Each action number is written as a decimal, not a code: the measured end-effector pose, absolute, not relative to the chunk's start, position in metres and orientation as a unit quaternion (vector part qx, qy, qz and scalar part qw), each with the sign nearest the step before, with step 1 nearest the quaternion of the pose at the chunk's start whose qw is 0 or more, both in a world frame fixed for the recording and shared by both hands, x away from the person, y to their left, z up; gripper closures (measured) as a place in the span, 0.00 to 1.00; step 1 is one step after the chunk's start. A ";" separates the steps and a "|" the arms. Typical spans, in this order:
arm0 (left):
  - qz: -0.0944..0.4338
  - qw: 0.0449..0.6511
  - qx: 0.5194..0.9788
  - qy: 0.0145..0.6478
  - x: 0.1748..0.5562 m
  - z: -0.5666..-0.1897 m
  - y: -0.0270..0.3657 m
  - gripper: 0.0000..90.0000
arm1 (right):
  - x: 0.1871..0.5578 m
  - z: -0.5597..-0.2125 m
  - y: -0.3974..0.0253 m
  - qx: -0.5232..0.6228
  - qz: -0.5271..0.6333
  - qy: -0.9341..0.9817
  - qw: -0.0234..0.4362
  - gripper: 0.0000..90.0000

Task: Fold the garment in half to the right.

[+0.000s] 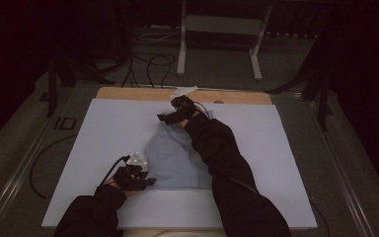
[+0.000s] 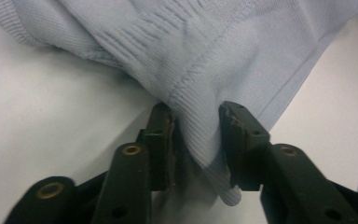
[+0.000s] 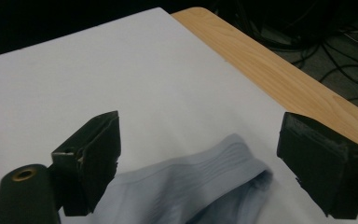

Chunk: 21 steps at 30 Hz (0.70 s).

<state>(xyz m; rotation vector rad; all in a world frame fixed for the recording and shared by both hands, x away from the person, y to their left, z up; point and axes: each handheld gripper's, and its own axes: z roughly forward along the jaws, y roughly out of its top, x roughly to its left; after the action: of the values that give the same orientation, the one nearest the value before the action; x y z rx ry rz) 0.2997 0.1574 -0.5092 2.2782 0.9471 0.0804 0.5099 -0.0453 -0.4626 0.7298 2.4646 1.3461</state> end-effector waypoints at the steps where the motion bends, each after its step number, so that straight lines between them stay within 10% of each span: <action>1: 0.026 0.332 0.870 0.365 0.300 -0.510 0.158 0.77 | 0.513 -0.464 -0.043 0.256 0.456 0.844 0.117 0.17; 21: 0.011 0.341 0.870 0.355 0.299 -0.507 0.156 0.92 | 0.546 -0.513 -0.010 0.311 0.358 0.872 0.125 0.35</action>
<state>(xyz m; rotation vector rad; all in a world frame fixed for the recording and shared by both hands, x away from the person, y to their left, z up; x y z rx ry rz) 0.2993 0.1558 -0.5072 2.2641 0.9223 0.0286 0.5462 -0.0101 -0.5134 0.9051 2.5406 1.0424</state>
